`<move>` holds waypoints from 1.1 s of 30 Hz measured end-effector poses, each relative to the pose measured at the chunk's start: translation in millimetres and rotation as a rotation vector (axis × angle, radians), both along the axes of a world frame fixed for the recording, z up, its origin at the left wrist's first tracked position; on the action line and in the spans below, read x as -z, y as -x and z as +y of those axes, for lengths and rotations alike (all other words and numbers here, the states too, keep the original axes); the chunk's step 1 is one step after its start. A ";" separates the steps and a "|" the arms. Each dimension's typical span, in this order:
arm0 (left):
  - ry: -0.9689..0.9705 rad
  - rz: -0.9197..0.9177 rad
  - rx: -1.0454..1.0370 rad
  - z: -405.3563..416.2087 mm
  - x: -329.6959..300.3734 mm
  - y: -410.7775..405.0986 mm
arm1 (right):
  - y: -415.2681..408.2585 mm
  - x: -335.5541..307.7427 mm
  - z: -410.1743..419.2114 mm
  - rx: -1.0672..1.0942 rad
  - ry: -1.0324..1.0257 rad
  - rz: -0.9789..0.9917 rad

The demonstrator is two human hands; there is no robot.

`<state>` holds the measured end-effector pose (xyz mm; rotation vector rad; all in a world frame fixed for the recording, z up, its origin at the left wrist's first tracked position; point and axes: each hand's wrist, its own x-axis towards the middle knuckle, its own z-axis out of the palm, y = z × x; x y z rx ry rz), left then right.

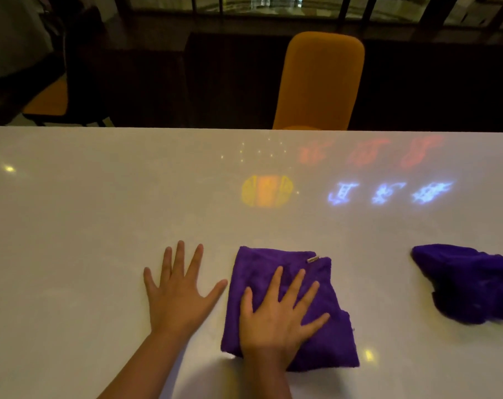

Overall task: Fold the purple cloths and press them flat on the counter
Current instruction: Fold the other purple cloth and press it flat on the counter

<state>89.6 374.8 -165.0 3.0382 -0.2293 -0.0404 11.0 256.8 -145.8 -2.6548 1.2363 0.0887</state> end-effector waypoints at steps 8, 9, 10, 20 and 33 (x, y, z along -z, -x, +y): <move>-0.010 -0.005 0.008 0.9 3.0 -0.6 | -30.1 -5.9 3.6 -0.150 -0.011 -0.187; -0.003 -0.004 0.006 0.7 2.6 0.3 | -18.9 -3.5 4.6 -0.156 0.003 -0.194; 0.002 -0.002 0.008 0.0 2.1 0.8 | -4.8 -1.8 9.4 -0.152 0.013 -0.185; 0.014 0.016 0.002 0.9 1.8 1.2 | -25.6 -8.1 -39.7 -0.270 -0.017 -0.119; 0.258 0.051 0.186 -26.3 -38.4 -14.1 | -21.1 -53.3 -171.3 -0.557 -0.040 -0.349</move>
